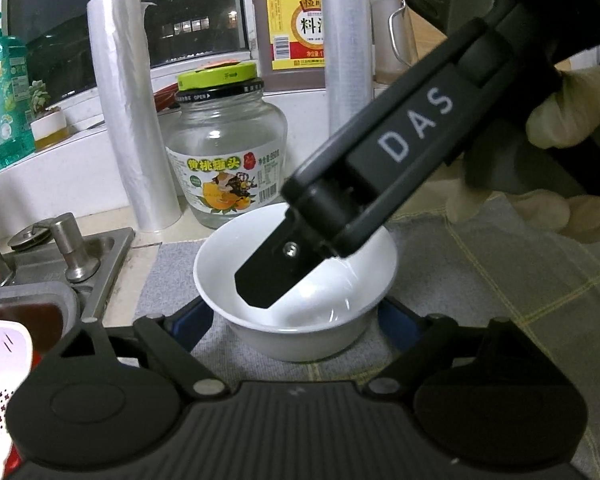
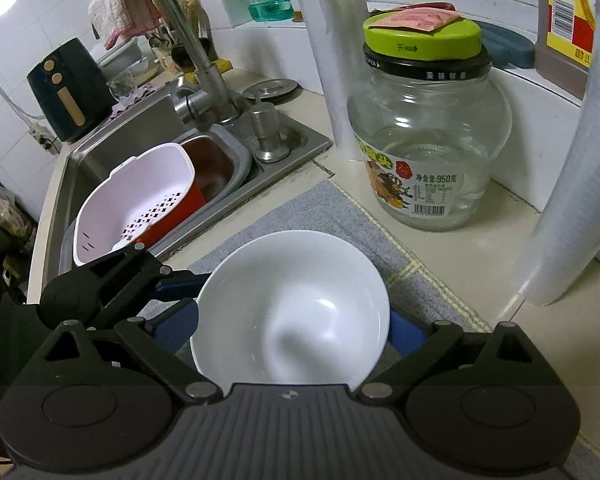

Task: Organize plates and bowls
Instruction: 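Grip the rim of the white bowl with the right tool, then lift the white bowl off the mat with the right tool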

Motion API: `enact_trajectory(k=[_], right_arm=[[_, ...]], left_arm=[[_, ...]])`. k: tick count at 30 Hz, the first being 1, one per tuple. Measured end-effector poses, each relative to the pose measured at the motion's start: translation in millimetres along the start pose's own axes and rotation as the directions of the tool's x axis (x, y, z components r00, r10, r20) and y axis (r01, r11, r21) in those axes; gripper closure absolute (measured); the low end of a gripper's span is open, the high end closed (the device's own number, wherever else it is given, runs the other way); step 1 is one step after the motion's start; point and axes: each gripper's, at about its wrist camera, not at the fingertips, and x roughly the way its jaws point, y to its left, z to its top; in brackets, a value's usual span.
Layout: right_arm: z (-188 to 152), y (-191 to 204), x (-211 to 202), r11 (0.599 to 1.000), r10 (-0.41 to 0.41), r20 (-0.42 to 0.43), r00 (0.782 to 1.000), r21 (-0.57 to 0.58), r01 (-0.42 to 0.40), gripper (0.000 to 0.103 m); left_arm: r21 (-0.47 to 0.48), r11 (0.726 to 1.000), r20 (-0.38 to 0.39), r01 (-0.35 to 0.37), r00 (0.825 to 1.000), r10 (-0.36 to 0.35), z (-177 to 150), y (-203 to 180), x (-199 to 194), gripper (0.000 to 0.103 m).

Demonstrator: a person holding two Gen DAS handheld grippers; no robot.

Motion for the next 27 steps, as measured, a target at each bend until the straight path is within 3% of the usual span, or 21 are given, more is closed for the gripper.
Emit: enact_trajectory(k=[18, 24, 27], right_arm=[[-1, 6, -20, 0.999, 0.021, 0.037, 0.999, 0.024, -0.022, 0.005], [-6, 13, -29, 1.000, -0.008, 0.048, 0.999, 0.026, 0.007, 0.008], [-8, 16, -33, 1.000, -0.022, 0.052, 0.998, 0.022, 0.021, 0.015]], left_arm=[[0.002, 1.000, 0.014, -0.017, 1.000, 0.017, 6, -7, -14, 0.014], [0.003, 1.000, 0.025, -0.015, 1.000, 0.014, 6, -11, -24, 0.014], [0.002, 1.000, 0.025, -0.014, 1.000, 0.014, 5, -12, -28, 0.014]])
